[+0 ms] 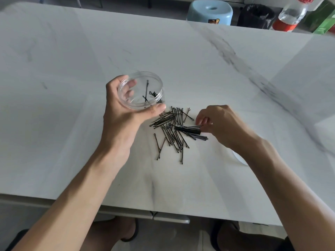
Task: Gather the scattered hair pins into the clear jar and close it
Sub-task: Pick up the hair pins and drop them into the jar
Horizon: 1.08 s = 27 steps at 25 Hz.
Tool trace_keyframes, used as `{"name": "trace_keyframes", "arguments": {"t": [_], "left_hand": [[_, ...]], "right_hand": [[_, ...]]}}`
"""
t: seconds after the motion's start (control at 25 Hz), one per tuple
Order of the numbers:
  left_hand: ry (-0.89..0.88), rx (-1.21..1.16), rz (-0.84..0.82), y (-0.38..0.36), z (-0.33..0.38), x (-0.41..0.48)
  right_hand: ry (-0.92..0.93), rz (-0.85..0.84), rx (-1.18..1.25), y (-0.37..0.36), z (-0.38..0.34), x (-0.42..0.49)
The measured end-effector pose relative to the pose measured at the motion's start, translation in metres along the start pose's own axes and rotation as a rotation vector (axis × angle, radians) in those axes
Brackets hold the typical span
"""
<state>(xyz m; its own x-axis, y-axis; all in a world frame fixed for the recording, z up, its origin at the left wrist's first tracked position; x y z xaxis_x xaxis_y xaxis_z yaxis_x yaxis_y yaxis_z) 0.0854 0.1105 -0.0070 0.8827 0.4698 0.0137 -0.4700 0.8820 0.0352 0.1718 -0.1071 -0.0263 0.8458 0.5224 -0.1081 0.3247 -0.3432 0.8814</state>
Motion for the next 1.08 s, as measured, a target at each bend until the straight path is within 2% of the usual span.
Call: {"name": "trace_keyframes", "arguments": {"t": [0.16,0.32,0.48,0.6,0.76,1.08], "left_hand": [[-0.052,0.09,-0.072,-0.001,-0.003,-0.002],[-0.054,0.215,-0.057,-0.002,-0.007,-0.001],[-0.037,0.248,-0.046,-0.003,-0.007,-0.001],[-0.035,0.258,-0.056,-0.004,-0.006,-0.002],[-0.041,0.28,-0.064,-0.004,-0.005,-0.004],[-0.058,0.319,-0.076,-0.003,-0.003,-0.005]], "right_hand": [[0.0,0.005,-0.078,-0.004,-0.004,0.002],[0.045,-0.011,-0.231,-0.006,-0.006,-0.002],[0.056,-0.016,-0.205,-0.006,-0.005,-0.002],[0.017,-0.022,-0.29,-0.004,-0.011,-0.005],[0.071,-0.004,-0.411,-0.006,-0.017,-0.01],[0.057,0.029,-0.363,-0.006,-0.019,-0.009]]}}
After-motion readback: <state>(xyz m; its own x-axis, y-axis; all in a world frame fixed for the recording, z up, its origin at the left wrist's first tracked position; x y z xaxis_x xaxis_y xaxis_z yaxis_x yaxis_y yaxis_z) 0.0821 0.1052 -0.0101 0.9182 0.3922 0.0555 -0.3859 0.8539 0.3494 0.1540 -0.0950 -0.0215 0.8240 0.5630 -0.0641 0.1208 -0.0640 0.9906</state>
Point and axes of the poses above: each hand's wrist, its own x-axis towards the middle knuckle, its own y-axis out of the back of the hand, z = x × y, the point moved 1 cm from there along x, towards the middle knuckle, and after that the axes turned 2 degrees about -z, right-handed, at the moved point
